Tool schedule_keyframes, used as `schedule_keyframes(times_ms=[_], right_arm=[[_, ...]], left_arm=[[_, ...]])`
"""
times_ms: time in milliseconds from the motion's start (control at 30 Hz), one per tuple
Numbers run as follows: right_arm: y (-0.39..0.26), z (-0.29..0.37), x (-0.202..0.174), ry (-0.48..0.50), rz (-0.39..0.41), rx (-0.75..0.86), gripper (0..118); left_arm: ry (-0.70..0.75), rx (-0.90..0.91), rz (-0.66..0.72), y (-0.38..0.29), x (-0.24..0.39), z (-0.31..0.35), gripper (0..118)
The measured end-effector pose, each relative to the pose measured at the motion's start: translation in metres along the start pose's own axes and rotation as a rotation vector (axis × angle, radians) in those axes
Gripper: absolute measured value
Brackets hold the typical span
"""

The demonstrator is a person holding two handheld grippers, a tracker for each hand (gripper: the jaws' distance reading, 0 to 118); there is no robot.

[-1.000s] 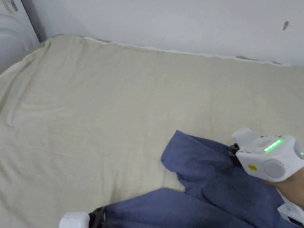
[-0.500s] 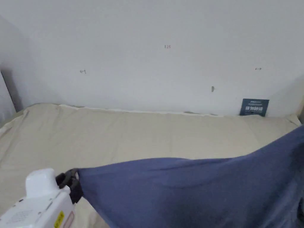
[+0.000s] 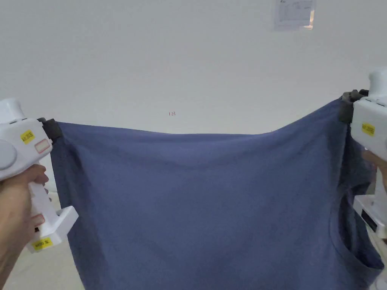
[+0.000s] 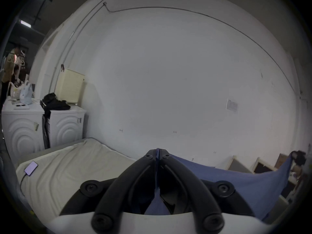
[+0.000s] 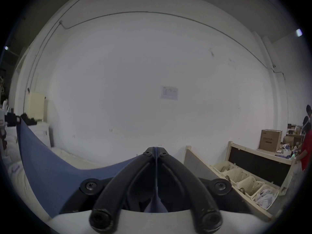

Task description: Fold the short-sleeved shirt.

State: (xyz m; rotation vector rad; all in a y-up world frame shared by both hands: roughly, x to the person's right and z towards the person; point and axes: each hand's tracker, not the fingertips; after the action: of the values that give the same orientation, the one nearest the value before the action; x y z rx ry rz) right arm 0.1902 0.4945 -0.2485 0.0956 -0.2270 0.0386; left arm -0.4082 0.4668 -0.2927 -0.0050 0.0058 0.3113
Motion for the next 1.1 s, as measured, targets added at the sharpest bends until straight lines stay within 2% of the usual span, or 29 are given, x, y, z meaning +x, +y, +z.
schedule_keyframes(times_ms=[33,67,167,200,267,333,433,500,633,767,800,867,900,933,967,1033,1100], right_arm=[[0.011,-0.010,-0.006,0.003,-0.034,0.011,0],[0.021,-0.022,-0.009,0.006,-0.031,0.008,0],[0.040,-0.059,-0.022,0.007,-0.021,-0.002,0],[0.042,-0.071,-0.026,0.008,-0.004,-0.006,0],[0.043,-0.103,-0.032,0.010,0.077,-0.017,0],[0.040,-0.127,-0.039,0.022,0.043,-0.037,0],[0.031,-0.161,-0.050,0.011,0.058,-0.036,0],[0.025,-0.181,-0.053,0.033,0.034,-0.050,0],[0.013,-0.221,-0.060,0.038,0.036,-0.102,0],[-0.020,-0.248,-0.057,0.056,-0.156,-0.140,0],[-0.029,-0.253,-0.055,0.056,-0.175,-0.165,0],[-0.050,-0.255,-0.056,0.052,-0.146,-0.143,0],[-0.061,-0.253,-0.056,0.046,-0.059,-0.143,0],[-0.076,-0.247,-0.058,0.049,-0.016,-0.134,0],[-0.093,-0.233,-0.058,0.064,0.007,-0.142,0],[-0.125,-0.199,-0.060,0.068,-0.023,-0.139,0],[-0.160,-0.157,-0.055,0.097,-0.051,-0.142,0]], left_arm=[[0.023,0.010,0.046,0.009,0.002,-0.009,3],[0.024,0.011,0.073,0.013,-0.001,-0.021,3],[0.099,0.066,-0.031,0.033,0.003,-0.044,3],[0.094,0.085,-0.068,0.038,-0.001,-0.053,3],[0.042,0.102,-0.036,0.038,-0.011,-0.075,3],[-0.046,0.076,0.031,0.038,-0.022,-0.100,3],[-0.008,0.087,0.002,0.035,-0.017,-0.122,3],[0.013,0.088,-0.029,0.034,-0.017,-0.142,3],[0.005,0.100,0.003,0.018,-0.034,-0.181,3],[-0.022,0.059,0.041,-0.006,-0.052,-0.211,3],[-0.043,0.077,0.062,-0.020,-0.059,-0.217,3],[-0.016,0.021,-0.024,-0.036,-0.062,-0.221,3],[-0.010,0.027,-0.049,-0.051,-0.064,-0.219,3],[-0.024,0.007,-0.087,-0.059,-0.067,-0.216,3],[-0.039,0.004,-0.067,-0.075,-0.074,-0.209,3],[-0.087,-0.027,0.008,-0.107,-0.087,-0.188,3],[-0.075,-0.040,0.064,-0.144,-0.098,-0.158,3]])
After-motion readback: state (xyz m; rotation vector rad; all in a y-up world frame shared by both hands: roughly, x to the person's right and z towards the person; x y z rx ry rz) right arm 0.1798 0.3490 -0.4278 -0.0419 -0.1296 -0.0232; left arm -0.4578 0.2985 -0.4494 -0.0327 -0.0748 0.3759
